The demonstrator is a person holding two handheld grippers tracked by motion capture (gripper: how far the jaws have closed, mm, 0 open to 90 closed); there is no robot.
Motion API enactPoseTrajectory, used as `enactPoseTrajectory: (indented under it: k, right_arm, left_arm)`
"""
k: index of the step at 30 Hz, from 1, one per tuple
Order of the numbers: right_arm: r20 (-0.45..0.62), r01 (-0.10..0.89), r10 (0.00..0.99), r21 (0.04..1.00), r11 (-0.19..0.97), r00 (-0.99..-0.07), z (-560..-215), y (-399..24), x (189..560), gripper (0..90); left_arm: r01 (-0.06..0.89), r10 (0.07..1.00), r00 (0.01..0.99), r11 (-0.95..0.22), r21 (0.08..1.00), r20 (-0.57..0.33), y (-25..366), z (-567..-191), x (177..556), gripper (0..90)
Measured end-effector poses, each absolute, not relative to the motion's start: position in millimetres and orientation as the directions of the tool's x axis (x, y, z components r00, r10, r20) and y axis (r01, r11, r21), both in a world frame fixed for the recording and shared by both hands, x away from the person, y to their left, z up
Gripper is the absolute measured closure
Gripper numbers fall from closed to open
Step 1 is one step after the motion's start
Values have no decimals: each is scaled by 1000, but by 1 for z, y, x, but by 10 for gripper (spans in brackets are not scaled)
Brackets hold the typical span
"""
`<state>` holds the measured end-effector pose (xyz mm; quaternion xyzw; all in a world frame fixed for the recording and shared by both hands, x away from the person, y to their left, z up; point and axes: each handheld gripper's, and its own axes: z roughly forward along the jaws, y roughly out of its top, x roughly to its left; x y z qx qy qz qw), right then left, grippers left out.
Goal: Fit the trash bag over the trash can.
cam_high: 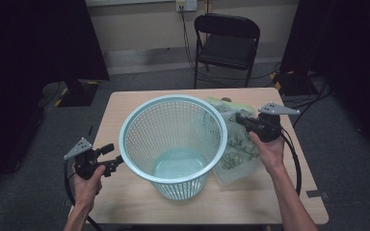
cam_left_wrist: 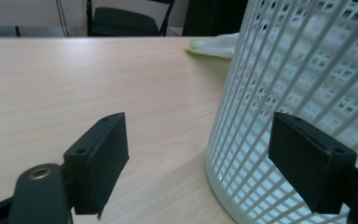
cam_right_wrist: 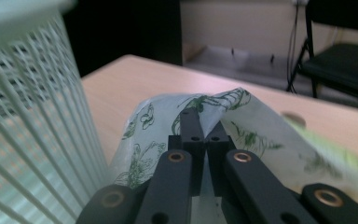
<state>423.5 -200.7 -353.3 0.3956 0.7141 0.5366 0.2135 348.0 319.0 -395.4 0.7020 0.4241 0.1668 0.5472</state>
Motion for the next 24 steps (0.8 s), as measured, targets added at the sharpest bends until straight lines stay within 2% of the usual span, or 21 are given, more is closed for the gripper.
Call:
enactPoseTrajectory:
  k: [10,18,20,21,24]
  right_arm:
    - [96,242,759,967,83,-644,-315,-183,427,900]
    - [58,157,749,986,62,-660,-281,-182,427,900]
    - [55,145,745,988,56,-665,-277,-182,426,900]
    - [48,126,735,991,51,-677,-270,-181,423,900]
    - [31,98,719,994,51,-694,-259,-178,419,900]
  left_arm:
    - [322,742,631,16,947,-227,326,-359,356,277]
    - [254,755,631,16,967,-178,326,-329,362,283]
    - [256,763,621,18,966,-179,325,-326,363,348]
    - [244,779,609,-3,970,-151,323,-320,362,346]
    - [219,761,631,14,976,-153,324,-311,360,324]
